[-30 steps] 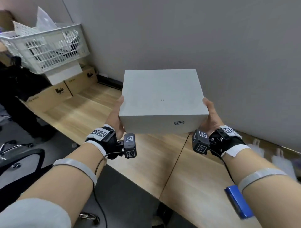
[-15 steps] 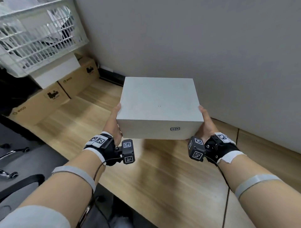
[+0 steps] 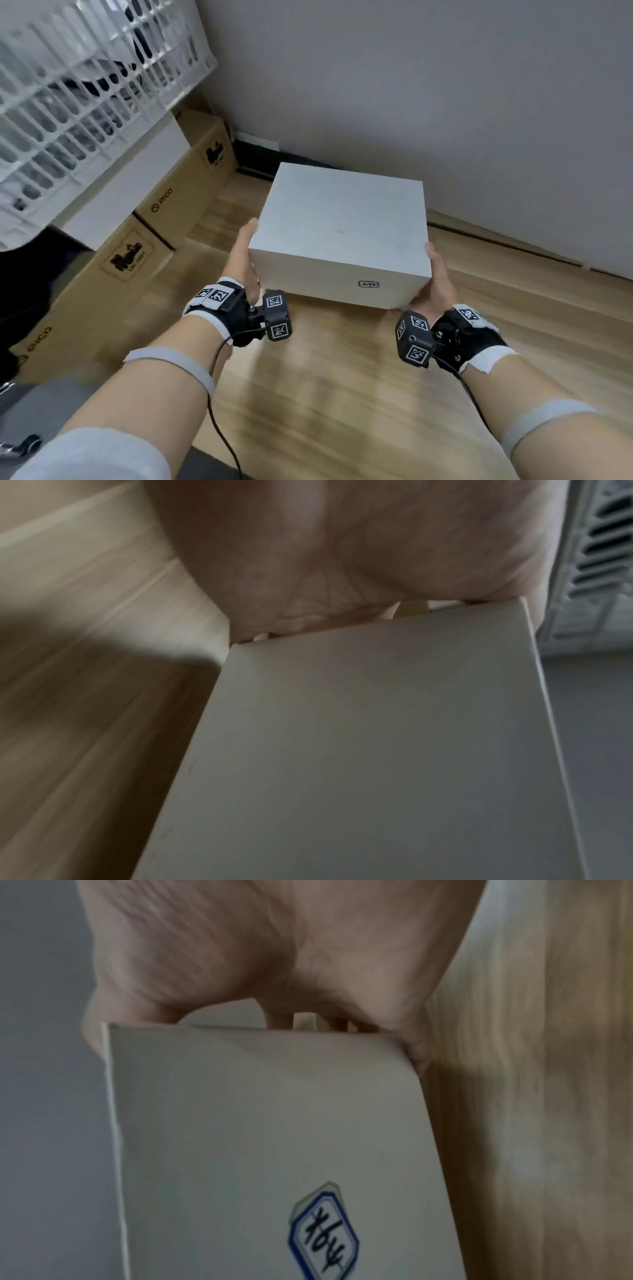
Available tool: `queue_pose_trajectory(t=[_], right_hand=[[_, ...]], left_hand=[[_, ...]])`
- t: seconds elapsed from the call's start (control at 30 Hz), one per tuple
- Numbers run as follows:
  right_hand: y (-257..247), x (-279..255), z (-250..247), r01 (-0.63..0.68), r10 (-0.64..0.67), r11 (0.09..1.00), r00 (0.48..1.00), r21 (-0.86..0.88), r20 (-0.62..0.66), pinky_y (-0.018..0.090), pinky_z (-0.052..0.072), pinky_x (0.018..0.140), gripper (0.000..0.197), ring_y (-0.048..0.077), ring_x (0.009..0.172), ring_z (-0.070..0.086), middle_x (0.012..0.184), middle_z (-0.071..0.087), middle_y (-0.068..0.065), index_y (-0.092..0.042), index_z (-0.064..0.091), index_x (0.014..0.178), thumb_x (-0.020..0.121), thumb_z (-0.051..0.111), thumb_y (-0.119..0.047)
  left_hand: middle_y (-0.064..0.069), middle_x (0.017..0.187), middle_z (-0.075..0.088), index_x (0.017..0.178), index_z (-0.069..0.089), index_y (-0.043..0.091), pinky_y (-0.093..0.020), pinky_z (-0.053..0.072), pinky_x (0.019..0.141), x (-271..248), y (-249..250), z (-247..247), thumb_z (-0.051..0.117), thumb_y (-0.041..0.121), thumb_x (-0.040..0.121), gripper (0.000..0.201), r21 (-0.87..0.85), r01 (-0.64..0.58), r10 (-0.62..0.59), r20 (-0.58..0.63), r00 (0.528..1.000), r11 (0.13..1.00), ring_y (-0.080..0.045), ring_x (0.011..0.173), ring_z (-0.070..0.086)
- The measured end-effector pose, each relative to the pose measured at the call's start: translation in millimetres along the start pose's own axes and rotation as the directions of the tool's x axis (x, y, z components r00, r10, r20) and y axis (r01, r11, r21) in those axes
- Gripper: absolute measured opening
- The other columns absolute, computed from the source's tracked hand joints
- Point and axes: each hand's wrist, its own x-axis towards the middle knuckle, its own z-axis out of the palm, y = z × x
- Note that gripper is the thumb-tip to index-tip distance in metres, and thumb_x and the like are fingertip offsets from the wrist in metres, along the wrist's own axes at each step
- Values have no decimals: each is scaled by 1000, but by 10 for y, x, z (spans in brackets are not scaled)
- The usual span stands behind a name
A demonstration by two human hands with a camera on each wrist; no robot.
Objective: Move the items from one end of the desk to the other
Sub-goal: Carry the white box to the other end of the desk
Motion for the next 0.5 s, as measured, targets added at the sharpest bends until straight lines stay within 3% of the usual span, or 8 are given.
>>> queue_pose_trajectory(t=[0.1,0.17,0.2,0.3,0.37,0.43,0.5], right_hand=[[209,252,530,-41,41,998,999,43,-15,43,59,62,66,29,87,68,108,65,10,-18,63,115,70,70,-66],[312,412,809,-68,72,994,997,90,-42,50,58,79,70,32,100,68,117,65,12,-17,60,118,67,75,-62],[347,479,939,-72,78,993,995,96,-61,50,57,80,70,34,103,67,117,65,13,-16,59,118,67,76,-62],[415,671,1257,-47,54,994,996,98,-67,46,56,68,56,33,92,67,106,65,11,-17,60,110,73,74,-58],[445,792,1400,-13,20,995,997,97,-68,43,56,65,47,30,92,66,108,62,7,-20,62,103,76,72,-56],[470,910,1487,10,-4,996,997,93,-71,46,57,76,43,29,99,65,114,63,5,-22,65,100,76,72,-56],[480,997,1525,32,-26,997,996,66,-89,52,52,91,46,30,108,64,121,64,3,-23,67,103,73,74,-58]], left_hand=[[-13,129,68,125,70,24,-54,42,106,356,336,-409,58,76,72,74,-137,81,-82,-5,997,987,-33,114,64],[-14,126,70,125,69,24,-55,45,100,574,524,-599,62,79,65,81,-175,121,-135,-76,988,977,-35,114,66],[-14,125,71,125,67,25,-55,48,97,675,607,-667,62,81,61,85,-181,124,-147,-121,982,976,-36,112,67],[-12,146,54,144,48,27,-61,47,93,1005,755,-842,69,85,39,122,-207,129,-187,-295,937,970,-38,125,56],[-10,151,47,149,39,32,-64,47,92,1138,790,-881,73,85,30,134,-263,103,-185,-308,933,959,-40,128,53],[-11,139,57,143,47,29,-63,51,88,1167,810,-859,79,83,27,132,-301,83,-167,-263,950,950,-39,116,61],[-11,130,61,139,49,24,-56,54,87,1201,810,-882,84,77,35,122,-273,66,-138,-256,957,960,-35,109,64]])
